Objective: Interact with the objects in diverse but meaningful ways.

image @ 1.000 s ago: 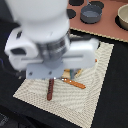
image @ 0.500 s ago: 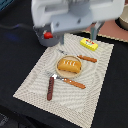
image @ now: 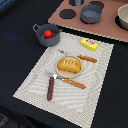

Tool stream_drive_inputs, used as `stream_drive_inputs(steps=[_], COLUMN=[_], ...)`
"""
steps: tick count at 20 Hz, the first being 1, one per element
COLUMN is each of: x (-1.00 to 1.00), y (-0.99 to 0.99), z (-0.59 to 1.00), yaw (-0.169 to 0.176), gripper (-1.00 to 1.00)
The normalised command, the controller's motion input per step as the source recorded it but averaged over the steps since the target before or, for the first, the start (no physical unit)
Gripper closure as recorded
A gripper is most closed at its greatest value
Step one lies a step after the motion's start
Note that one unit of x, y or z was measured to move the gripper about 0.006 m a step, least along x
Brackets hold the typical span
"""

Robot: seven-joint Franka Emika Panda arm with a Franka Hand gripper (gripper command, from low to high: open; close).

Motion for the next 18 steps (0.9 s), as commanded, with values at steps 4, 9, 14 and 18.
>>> stream_drive_inputs(steps=[4, 9, 14, 18], x=[0.03, 0.09, 0.05, -0.01], y=[0.86, 0.84, 0.81, 0.75], z=[0.05, -0.06, -0.24, -0.43], yaw=[0.04, 0.052, 0.064, 0.07], gripper=[-1.0, -1.0, -1.0, -1.0])
